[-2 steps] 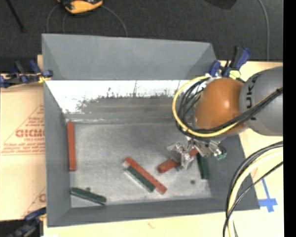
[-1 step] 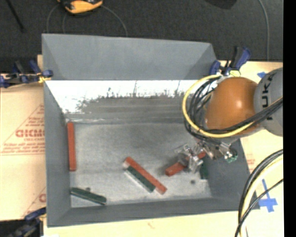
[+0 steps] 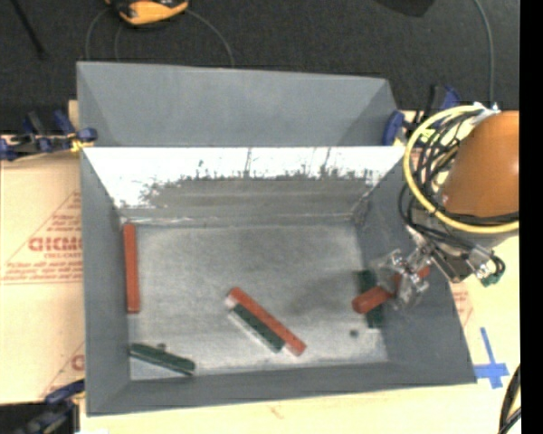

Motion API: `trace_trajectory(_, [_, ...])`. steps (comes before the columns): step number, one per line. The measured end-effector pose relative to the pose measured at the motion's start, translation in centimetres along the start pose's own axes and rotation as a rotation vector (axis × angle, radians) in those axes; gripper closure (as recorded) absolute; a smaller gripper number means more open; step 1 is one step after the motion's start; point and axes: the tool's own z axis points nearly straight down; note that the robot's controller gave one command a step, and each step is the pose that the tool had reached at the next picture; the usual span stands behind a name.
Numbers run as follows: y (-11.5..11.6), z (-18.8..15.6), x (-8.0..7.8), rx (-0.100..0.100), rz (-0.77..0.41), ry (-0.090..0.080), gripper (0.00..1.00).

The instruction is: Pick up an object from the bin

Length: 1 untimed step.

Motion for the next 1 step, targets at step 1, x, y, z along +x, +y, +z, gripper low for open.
trace_trajectory(1, [0.0,0.0,0.0,0.0,0.0,0.0,1.0])
